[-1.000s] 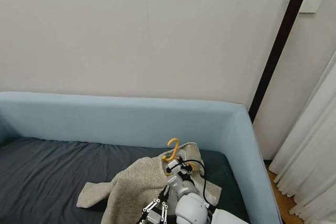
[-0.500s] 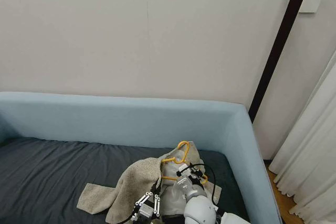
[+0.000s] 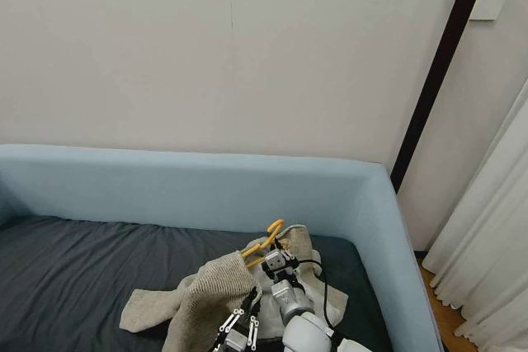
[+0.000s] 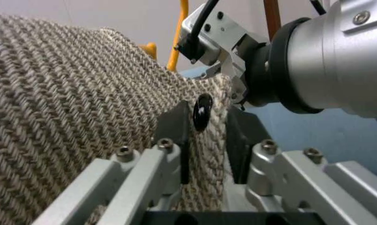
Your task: Pick up the clothes from the sofa and hang them on the clothes hanger.
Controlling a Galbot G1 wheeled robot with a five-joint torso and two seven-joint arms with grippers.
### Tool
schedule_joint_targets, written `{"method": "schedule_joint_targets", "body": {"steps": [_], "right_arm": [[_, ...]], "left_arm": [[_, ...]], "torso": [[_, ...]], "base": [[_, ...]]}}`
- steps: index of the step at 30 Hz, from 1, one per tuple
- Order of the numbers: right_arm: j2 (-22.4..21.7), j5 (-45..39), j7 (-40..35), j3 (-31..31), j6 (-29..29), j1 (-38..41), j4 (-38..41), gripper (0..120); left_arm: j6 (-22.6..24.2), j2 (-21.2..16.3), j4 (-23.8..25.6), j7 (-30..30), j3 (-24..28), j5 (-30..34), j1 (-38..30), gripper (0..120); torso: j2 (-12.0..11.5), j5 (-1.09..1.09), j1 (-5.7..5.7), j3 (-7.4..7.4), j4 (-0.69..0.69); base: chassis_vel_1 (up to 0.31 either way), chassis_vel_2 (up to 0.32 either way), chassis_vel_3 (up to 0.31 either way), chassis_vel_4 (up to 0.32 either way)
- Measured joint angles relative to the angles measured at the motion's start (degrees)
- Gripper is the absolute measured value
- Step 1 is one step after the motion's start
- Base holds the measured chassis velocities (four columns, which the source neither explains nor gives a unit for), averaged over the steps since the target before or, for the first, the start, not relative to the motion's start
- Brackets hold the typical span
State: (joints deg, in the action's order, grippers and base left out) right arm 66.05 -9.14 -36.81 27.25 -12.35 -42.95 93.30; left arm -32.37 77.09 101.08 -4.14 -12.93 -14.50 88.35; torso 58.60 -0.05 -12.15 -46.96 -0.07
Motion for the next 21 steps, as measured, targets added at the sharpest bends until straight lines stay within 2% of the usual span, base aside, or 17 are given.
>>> {"method": "schedule_joint_targets", "body": {"steps": [2,4,8,9,12,14,15,17,19,20,21], "right_arm": [[-0.06,2.04,0.89,-1.19,1.30,-0.61,-0.14,4],[-0.12,2.82,1.15,-1.67,1.49,-0.73,-0.30,4],[-0.14,5.04,1.36,-3.18,1.17,-0.81,-1.25,4],[-0.14,5.04,1.36,-3.18,1.17,-0.81,-1.25,4],[-0.06,6.46,1.36,-3.72,0.52,-0.62,-2.08,4],[0.03,7.55,1.36,-4.01,0.43,-0.44,-2.95,4],[0.03,7.55,1.36,-4.01,0.43,-0.44,-2.95,4],[0.18,9.02,1.60,-4.16,0.63,-0.36,-3.92,4],[0.38,10.24,1.82,-4.18,1.13,-0.37,-4.75,4],[0.38,10.24,1.82,-4.18,1.13,-0.37,-4.75,4],[0.59,11.16,2.01,-4.19,1.49,-0.47,-5.27,4]], "left_arm": [[-1.27,-2.02,1.21,0.30,-0.37,-0.11,0.59,38],[-2.07,-2.91,1.75,0.59,-0.76,-0.17,1.06,41],[-6.65,-6.85,4.05,1.74,-2.97,-0.25,4.54,60],[-6.65,-6.85,4.05,1.74,-2.97,-0.25,4.54,60],[-9.68,-9.41,6.11,2.70,-4.76,0.60,7.40,72],[-11.39,-11.13,8.42,4.51,-6.28,3.39,9.01,80],[-11.39,-11.13,8.42,4.51,-6.28,3.39,9.01,80],[-11.39,-13.25,11.98,5.92,-7.70,8.87,9.98,90],[-9.19,-14.94,14.59,6.16,-8.61,14.15,9.89,97],[-9.19,-14.94,14.59,6.16,-8.61,14.15,9.89,97],[-6.04,-16.57,16.46,6.14,-9.04,18.82,9.08,99]], "torso": [[0.00,-0.01,0.00,0.00,-0.01],[0.00,0.00,0.00,0.00,-0.02],[0.00,-0.01,0.00,0.00,0.00],[0.00,-0.01,0.00,0.00,0.00],[0.00,0.00,0.01,0.00,0.01],[0.00,-0.01,0.00,0.00,0.00],[0.00,-0.01,0.00,0.00,0.00],[0.00,-0.01,0.00,0.00,0.00],[0.00,0.00,0.00,0.00,-0.01],[0.00,0.00,0.00,0.00,-0.01],[0.00,0.00,0.00,0.00,0.00]], "base": [[0.000,0.000,0.000,0.000],[0.000,0.000,0.000,0.000],[0.000,0.000,0.000,0.000],[0.000,0.000,0.000,0.000],[0.000,0.000,0.000,0.000],[0.000,0.000,0.000,0.000],[0.000,0.000,0.000,0.000],[0.000,0.000,0.000,0.000],[0.000,0.000,0.000,0.000],[0.000,0.000,0.000,0.000],[0.000,0.000,0.000,0.000]]}}
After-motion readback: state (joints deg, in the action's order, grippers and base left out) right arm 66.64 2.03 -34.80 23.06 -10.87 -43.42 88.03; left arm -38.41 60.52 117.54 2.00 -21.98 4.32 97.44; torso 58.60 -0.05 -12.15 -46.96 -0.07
